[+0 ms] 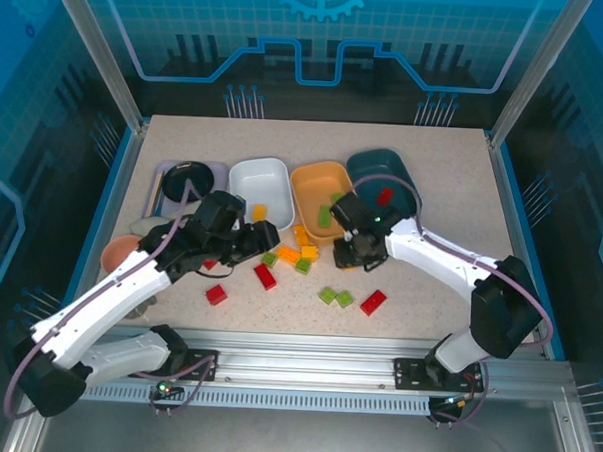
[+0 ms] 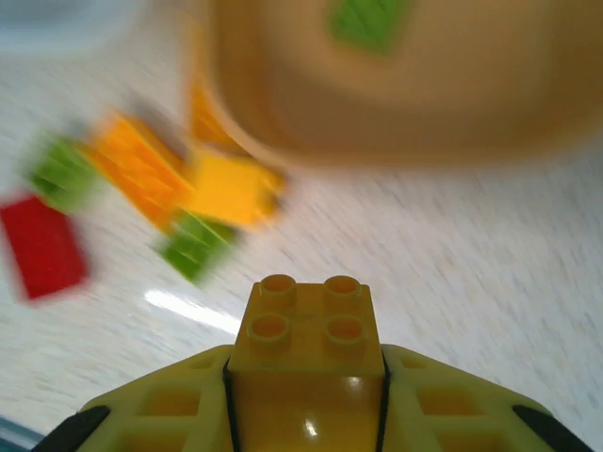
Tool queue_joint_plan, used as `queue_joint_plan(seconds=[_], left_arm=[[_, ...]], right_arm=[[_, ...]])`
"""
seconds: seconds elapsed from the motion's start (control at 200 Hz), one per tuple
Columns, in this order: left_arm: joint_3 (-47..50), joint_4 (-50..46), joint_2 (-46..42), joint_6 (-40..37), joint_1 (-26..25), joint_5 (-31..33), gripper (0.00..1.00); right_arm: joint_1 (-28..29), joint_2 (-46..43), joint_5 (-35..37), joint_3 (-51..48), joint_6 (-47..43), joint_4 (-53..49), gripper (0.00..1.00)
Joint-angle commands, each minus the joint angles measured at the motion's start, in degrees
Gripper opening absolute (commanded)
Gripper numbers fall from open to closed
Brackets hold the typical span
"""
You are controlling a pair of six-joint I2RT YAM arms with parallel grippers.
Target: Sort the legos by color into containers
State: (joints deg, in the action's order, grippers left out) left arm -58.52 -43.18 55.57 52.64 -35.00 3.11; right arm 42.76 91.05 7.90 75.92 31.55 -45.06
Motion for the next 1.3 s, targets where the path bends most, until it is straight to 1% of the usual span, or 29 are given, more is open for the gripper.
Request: queue_joint_plan(seconds=[0.0, 0.145, 0.305, 0.49, 0.585, 0.675, 0.79, 0.885, 0.985, 1.11, 1.225, 1.29], left_arm=[[-1.1, -6.5, -2.0, 1.0, -0.3, 6.7, 0.71], [-0.5, -8.3, -3.6, 1.7, -0.3, 8.1, 0.71], [0.6, -9.8, -5.2, 1.9, -0.3, 8.8, 0.71], [2.9, -10.7, -8.1, 3.3, -0.3, 8.5, 0.71], [3.3, -11.0, -9.0, 3.1, -0.3, 8.4, 0.71], [3.2, -11.2, -9.1, 2.7, -0.2, 7.9, 0.71], [3.8, -11.7, -8.7, 2.8, -0.3, 6.5, 0.71], [4.5, -12.4, -8.7, 3.7, -0.3, 6.2, 0.71], [4.9, -12.7, -8.5, 4.2, -0.3, 6.0, 0.71], [4.9, -12.9, -7.8, 4.7, -0.2, 5.8, 0.70], [3.8, -15.1, -6.6, 5.9, -0.2, 5.8, 0.69], [3.5, -16.2, -6.3, 6.9, -0.2, 5.7, 0.69]], right_arm=[[1.9, 8.8, -1.1, 9.2, -1.1, 0.5, 0.29], [2.3, 21.2, -2.0, 25.3, -0.3, -2.7, 0.29], [2.3, 34.4, -2.4, 40.9, 0.8, -6.8, 0.29], [1.8, 49.0, 0.0, 58.3, 4.2, -16.7, 0.28], [1.8, 52.7, 0.1, 62.8, 4.7, -18.1, 0.31], [1.8, 54.3, -0.9, 65.0, 4.7, -17.8, 0.42], [1.9, 54.7, -1.4, 67.2, 4.6, -18.4, 0.54], [2.1, 52.6, -1.0, 67.1, 4.3, -18.3, 0.60], [2.5, 48.8, -0.7, 65.9, 3.7, -17.3, 0.59], [3.6, 41.8, 1.3, 61.2, 0.9, -14.2, 0.56], [5.0, 32.5, 3.1, 51.7, -3.1, -9.7, 0.52], [5.9, 25.6, 2.7, 41.8, -5.8, -4.6, 0.52]])
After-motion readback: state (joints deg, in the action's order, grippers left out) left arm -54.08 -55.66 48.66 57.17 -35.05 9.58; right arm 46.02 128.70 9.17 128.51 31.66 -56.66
